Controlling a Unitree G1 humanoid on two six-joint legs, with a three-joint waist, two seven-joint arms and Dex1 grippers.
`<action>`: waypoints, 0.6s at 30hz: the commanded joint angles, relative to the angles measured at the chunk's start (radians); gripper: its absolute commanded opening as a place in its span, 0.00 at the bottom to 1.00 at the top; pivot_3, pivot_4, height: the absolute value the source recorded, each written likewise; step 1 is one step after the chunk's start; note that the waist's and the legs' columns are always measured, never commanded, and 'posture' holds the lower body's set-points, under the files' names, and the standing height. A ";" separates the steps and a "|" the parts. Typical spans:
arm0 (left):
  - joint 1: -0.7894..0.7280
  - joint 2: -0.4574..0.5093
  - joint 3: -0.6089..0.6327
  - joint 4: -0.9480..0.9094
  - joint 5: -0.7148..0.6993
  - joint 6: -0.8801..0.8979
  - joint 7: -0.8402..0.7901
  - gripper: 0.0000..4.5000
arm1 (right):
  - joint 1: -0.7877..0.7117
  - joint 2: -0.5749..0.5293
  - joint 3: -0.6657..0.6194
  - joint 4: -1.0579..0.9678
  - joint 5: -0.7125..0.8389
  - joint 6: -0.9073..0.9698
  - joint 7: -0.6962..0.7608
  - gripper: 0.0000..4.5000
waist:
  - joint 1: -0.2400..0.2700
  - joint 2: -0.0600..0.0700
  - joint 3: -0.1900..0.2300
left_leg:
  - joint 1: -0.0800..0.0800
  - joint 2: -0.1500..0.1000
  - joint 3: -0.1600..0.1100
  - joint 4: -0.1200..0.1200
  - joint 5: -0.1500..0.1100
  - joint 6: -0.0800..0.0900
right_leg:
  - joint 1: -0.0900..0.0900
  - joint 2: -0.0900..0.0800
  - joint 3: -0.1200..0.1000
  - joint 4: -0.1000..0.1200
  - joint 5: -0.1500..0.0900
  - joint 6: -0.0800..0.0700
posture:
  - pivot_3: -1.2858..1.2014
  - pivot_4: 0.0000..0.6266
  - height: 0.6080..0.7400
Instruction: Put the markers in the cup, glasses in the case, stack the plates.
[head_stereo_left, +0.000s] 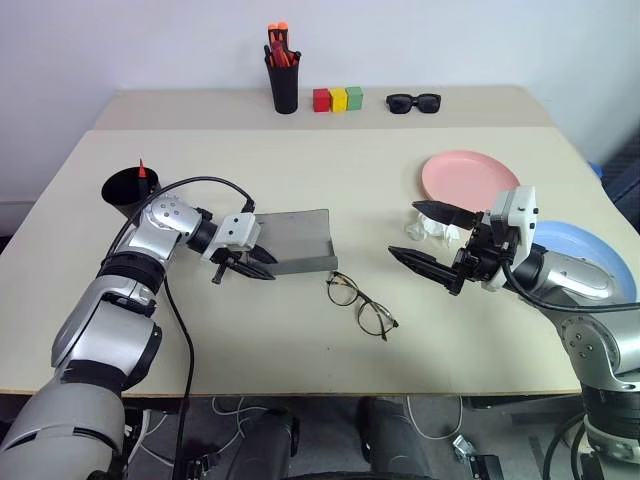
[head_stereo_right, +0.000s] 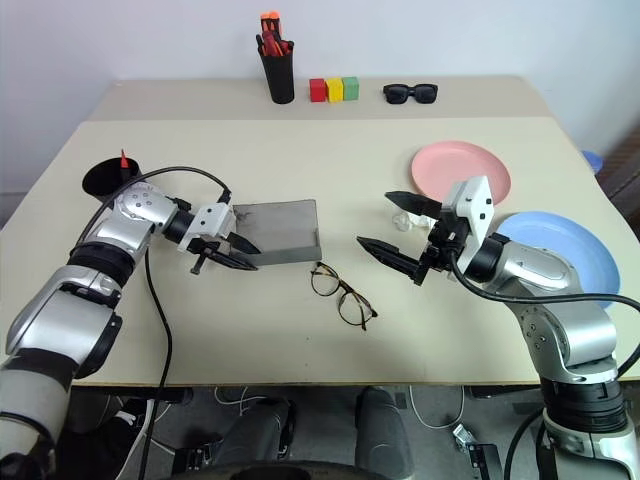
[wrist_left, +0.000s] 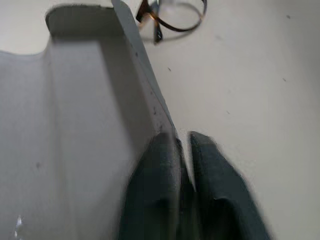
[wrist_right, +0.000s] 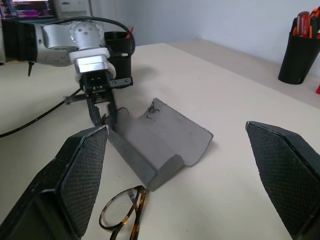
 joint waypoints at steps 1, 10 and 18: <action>-0.037 0.015 -0.003 0.007 -0.042 -0.018 -0.003 0.58 | 0.005 -0.005 -0.023 -0.049 0.017 -0.004 -0.004 1.00 | -0.005 0.000 0.000 | 0.000 0.000 0.000 0.000 0.000 0.001 | 0.000 0.000 0.000 0.000 0.000 0.000 | 0.52 0.24 1.00; -0.039 0.075 0.110 -0.201 -0.243 0.338 -0.003 0.99 | -0.077 -0.065 0.115 -0.109 -0.060 0.214 -0.133 1.00 | -0.006 0.000 0.000 | 0.000 0.000 0.000 0.000 -0.001 0.001 | -0.001 0.000 0.000 0.001 0.000 0.000 | 0.52 0.24 1.00; 0.245 0.191 0.326 -0.743 -0.425 0.854 0.100 0.99 | -0.192 -0.024 0.121 -0.271 0.101 0.538 -0.296 1.00 | -0.021 0.000 0.000 | -0.001 0.001 0.000 -0.001 -0.002 0.003 | -0.004 0.000 0.002 0.002 0.000 0.000 | 0.52 0.24 1.00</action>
